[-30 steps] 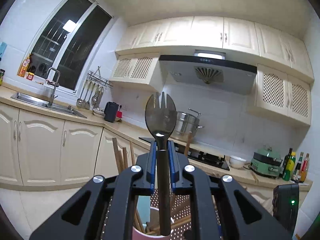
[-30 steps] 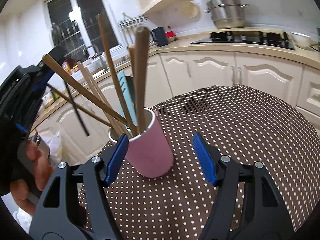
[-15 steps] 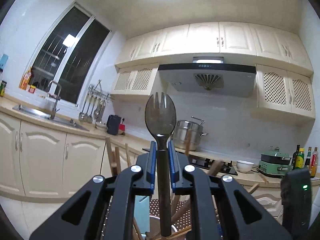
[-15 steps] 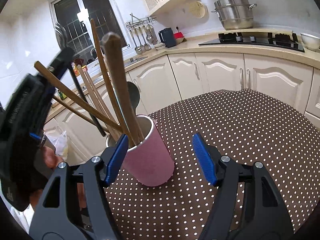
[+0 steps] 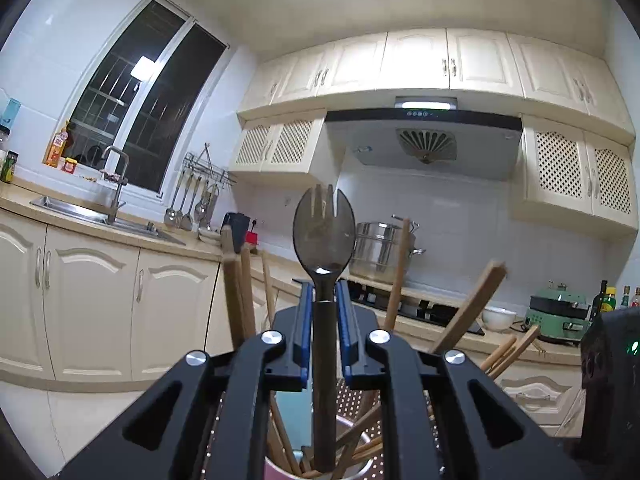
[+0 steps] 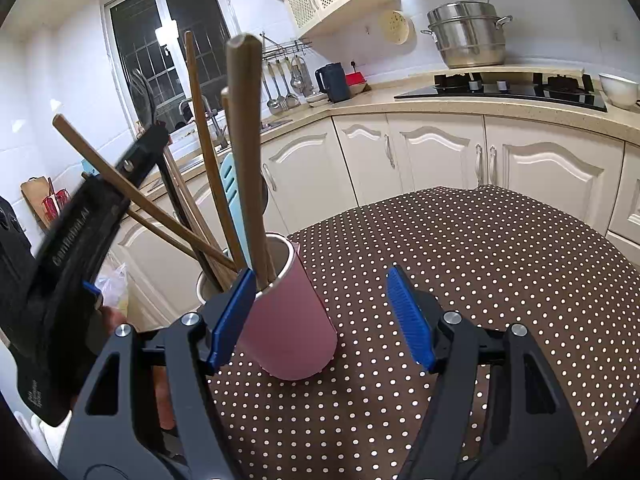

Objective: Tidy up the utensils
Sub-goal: 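Open the left gripper to drop the black spoon into the cup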

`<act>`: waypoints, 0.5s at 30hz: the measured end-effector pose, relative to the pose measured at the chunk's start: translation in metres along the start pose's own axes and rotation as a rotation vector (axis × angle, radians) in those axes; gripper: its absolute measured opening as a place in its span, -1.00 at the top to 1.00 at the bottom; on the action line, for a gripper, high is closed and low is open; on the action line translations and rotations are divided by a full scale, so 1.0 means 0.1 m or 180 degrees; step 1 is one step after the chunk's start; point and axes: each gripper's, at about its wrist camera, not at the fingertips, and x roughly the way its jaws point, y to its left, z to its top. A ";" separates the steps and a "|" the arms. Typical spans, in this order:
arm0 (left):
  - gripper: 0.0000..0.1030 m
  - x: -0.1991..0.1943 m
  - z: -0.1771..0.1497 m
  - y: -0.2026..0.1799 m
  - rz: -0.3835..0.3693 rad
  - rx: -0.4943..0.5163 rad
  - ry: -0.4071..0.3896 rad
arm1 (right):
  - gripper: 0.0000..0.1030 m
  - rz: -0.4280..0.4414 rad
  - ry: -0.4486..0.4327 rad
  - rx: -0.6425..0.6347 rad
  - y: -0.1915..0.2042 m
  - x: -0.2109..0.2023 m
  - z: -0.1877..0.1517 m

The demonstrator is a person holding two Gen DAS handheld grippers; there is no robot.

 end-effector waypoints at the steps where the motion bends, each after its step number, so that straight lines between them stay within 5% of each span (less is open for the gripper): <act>1: 0.78 0.00 -0.02 0.01 0.0009 0.0015 0.0028 | -0.31 -0.0007 -0.0007 0.0000 0.00 -0.01 0.00; 10: 0.75 0.04 -0.11 0.06 -0.0001 0.0003 0.0263 | -0.31 -0.0036 -0.0033 0.0009 0.01 -0.04 0.00; 13: 0.27 0.00 -0.09 0.06 -0.0042 -0.0013 0.0300 | -0.31 -0.0068 -0.0050 0.0003 0.04 -0.06 0.01; 15: 0.19 -0.06 -0.07 0.03 -0.0016 0.0082 0.0285 | -0.31 -0.0079 -0.0062 0.0007 0.06 -0.09 0.01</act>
